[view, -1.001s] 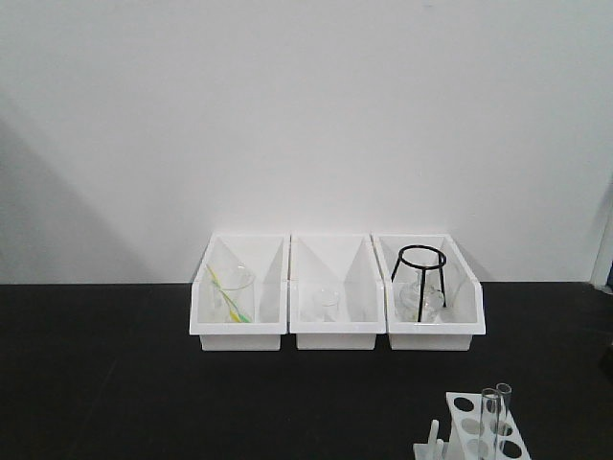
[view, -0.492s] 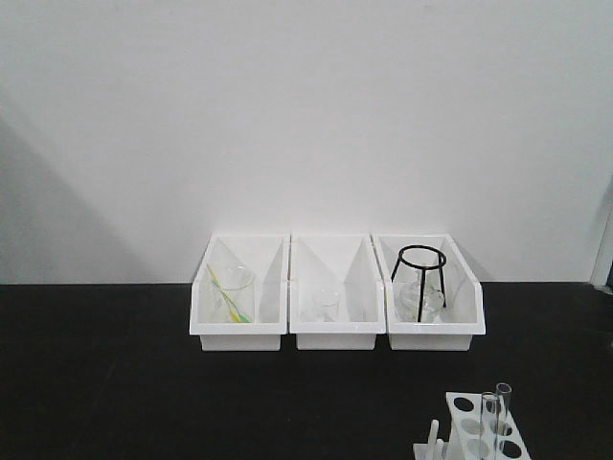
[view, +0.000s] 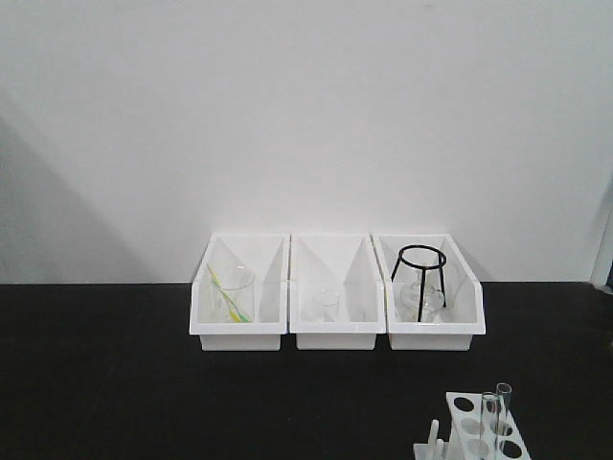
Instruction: Flip and reinsert test tube from rack
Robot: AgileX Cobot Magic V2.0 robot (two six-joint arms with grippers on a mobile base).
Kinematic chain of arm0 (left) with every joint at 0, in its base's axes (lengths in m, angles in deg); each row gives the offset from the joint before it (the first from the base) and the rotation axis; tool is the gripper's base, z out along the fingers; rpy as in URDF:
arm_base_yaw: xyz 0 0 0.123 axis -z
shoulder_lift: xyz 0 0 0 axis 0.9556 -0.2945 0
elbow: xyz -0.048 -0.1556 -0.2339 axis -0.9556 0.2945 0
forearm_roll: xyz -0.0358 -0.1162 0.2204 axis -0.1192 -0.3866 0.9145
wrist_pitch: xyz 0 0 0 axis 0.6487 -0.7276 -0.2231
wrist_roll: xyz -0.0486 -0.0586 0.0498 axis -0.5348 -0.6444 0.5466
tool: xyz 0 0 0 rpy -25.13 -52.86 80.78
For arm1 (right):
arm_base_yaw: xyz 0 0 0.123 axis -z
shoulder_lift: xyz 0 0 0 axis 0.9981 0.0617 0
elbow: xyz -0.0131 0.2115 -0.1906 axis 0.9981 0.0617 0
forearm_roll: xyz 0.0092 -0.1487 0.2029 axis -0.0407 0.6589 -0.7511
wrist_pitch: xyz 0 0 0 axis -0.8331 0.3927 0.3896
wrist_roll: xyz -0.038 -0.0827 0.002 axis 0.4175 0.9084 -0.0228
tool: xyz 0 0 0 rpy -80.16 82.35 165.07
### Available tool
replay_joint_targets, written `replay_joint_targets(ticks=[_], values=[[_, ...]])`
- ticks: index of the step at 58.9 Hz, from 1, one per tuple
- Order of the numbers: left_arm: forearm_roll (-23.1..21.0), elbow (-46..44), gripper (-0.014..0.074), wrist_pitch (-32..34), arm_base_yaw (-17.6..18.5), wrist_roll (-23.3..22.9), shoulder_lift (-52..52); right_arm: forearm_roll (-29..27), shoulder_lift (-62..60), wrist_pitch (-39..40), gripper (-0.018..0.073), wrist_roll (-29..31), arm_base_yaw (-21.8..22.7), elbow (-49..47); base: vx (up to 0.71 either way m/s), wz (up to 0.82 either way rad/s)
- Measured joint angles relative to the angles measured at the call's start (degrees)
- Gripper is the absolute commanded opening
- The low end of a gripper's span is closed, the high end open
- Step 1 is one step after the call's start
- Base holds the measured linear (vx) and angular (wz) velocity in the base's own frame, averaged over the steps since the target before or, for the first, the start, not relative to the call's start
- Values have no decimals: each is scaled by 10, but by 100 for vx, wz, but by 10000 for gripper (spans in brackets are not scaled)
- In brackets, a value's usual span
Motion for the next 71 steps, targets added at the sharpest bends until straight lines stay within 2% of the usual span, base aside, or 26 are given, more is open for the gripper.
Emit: replay_joint_targets(ticks=[10,24,37,71], values=[[0,0,-6,0,0,0,0,12,-41,-63,-13,6,6,0,0,0],[0,0,-6,1,0,0,0,50,-50,-203,-12,-14,64,1,0,0],[0,0,-6,1,0,0,0,84,-50,-294,-12,-20,68,1,0,0],[0,0,-6,1,0,0,0,85,-50,-309,-12,-21,68,1,0,0]])
